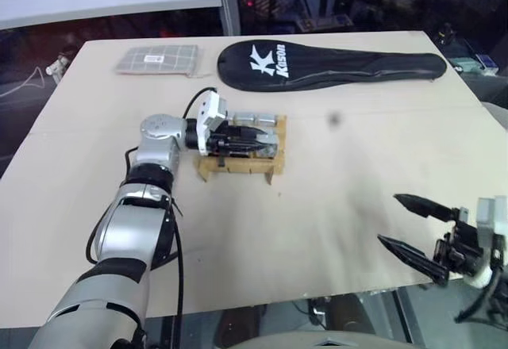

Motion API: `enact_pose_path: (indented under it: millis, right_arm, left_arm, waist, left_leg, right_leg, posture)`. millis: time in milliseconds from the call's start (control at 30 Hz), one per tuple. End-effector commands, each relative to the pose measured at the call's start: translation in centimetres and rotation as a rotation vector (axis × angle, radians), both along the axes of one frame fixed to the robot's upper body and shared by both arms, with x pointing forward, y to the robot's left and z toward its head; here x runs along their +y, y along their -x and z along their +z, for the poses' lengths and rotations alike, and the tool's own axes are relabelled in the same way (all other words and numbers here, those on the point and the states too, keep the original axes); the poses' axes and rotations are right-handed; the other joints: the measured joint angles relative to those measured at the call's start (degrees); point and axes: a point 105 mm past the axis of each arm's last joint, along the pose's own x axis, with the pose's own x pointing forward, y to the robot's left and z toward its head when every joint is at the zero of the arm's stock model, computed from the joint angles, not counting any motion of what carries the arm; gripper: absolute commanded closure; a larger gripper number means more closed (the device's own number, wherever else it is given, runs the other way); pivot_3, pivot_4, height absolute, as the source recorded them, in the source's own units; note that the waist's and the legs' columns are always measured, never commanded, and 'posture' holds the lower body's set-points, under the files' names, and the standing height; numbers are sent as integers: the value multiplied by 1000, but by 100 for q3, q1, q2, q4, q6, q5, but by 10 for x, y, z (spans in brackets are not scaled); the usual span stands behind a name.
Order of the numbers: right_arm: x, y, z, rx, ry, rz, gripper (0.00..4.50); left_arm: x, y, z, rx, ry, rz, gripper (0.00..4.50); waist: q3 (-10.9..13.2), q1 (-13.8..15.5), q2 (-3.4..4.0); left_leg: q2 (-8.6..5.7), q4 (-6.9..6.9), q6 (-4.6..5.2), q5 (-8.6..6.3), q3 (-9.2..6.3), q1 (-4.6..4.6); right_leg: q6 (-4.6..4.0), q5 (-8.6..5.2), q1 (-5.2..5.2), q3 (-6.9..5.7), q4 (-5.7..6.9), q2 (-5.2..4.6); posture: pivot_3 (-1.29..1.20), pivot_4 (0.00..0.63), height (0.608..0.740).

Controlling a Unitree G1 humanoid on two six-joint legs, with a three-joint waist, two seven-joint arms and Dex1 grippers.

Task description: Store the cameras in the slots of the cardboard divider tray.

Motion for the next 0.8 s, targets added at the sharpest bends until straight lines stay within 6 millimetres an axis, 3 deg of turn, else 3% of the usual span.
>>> enact_pose_path:
  millis: [33, 800]
  right_arm:
    - [-5, 2, 7, -73, 5, 8, 37]
    - [-10, -7, 10, -115, -10, 18, 37]
  left_arm:
    - [-1, -1, 7, -54, -13, -8, 3783]
    - [16, -2, 0, -102, -113, 21, 3783]
  waist:
    - [-1, -19, -2]
    - [-1, -21, -2]
  left_leg:
    - [1, 0, 0, 0, 1, 0]
    - [1, 1, 0, 0, -1, 11]
  right_leg:
    - [0, 0, 1, 0, 0, 0]
    - [1, 0, 12, 0, 0, 1]
  posture:
    - [0, 150, 740]
    - [0, 150, 740]
